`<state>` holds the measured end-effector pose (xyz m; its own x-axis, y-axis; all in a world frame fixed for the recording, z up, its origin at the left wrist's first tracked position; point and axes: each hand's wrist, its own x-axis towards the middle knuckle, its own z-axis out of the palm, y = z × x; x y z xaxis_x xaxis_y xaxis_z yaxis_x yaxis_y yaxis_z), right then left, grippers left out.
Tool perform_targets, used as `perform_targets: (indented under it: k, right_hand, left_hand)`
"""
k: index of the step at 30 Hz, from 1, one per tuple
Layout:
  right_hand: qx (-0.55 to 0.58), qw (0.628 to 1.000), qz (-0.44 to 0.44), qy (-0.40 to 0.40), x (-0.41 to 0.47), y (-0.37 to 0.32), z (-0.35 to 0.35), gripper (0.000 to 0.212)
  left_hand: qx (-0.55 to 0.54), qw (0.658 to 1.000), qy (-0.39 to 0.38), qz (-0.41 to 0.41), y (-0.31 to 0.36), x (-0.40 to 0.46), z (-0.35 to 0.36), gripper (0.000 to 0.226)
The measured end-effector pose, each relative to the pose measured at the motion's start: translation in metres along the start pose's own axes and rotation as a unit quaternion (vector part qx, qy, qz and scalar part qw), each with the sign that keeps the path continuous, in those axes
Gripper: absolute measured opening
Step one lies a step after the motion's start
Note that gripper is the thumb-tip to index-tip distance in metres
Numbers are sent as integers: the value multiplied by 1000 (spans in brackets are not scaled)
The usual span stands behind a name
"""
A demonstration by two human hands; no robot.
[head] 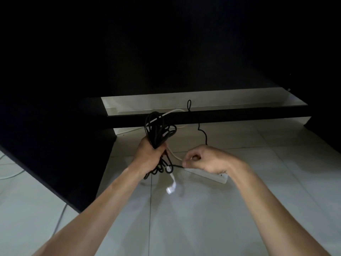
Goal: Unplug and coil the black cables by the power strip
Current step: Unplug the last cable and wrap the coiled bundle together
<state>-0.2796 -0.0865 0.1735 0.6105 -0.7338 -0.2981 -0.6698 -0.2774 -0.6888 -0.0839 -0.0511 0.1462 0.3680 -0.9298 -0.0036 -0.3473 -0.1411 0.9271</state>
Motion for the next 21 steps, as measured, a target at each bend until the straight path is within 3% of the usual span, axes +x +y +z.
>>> perform_targets:
  k: [5, 10, 14, 18, 21]
  right_hand:
    - [-21, 999, -27, 34, 6, -10, 21, 9]
    - [-75, 991, -73, 78, -2, -12, 30, 7]
    - [-176, 955, -102, 217, -1, -9, 24, 6]
    - [-168, 916, -140, 336, 0, -6, 25, 6]
    - [-168, 924, -162, 302, -5, -5, 29, 7]
  left_hand:
    - [-73, 997, 11, -37, 0, 1, 3, 14]
    - [-49, 996, 65, -38, -12, 12, -10, 16]
    - [11, 998, 66, -15, -17, 11, -12, 23]
    - [72, 994, 64, 49, -21, 10, -6, 42]
    - [58, 991, 113, 52, -24, 14, -5, 39]
